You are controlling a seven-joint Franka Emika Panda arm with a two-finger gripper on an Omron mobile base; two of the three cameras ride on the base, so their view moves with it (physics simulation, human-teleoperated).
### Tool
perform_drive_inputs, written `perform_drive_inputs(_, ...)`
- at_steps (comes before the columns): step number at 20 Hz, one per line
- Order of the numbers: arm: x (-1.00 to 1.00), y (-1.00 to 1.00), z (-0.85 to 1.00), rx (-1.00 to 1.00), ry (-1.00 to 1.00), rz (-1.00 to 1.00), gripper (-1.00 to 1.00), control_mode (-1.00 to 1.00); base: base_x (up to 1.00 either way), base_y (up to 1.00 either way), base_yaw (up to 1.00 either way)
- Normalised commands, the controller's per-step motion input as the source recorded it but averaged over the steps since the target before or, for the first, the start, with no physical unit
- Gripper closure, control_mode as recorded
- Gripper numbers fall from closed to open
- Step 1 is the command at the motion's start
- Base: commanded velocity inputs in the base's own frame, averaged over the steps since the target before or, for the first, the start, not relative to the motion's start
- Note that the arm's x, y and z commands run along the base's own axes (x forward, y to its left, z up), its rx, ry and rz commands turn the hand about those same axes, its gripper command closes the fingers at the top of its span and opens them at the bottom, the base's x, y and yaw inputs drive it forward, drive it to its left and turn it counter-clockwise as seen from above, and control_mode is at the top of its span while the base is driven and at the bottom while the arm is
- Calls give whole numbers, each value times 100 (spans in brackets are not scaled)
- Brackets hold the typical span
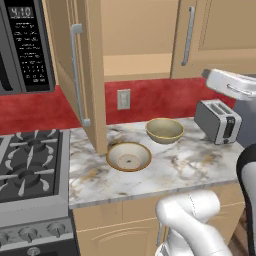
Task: Open the cabinet. Pick the bowls from the counter and place them in the cabinet. Then close the cabinet.
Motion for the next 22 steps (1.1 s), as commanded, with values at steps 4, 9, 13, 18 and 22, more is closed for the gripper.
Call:
perform_drive_inputs(4, -17, -40, -6, -26, -53, -44, -100, -100, 0, 0, 0)
perform_drive_inputs(9, -2, -22, 5, -16, -26, -57, -100, -100, 0, 0, 0)
perform_drive_inputs(13, 0, -3, 10, -14, -2, -33, -100, -100, 0, 0, 0)
perform_drive_inputs(18, 3, 2, 0, -1, 0, 0, -100, -100, 0, 0, 0)
perform_drive_inputs(22, 25, -26, 0, 0, 19, 7, -100, -100, 0, 0, 0)
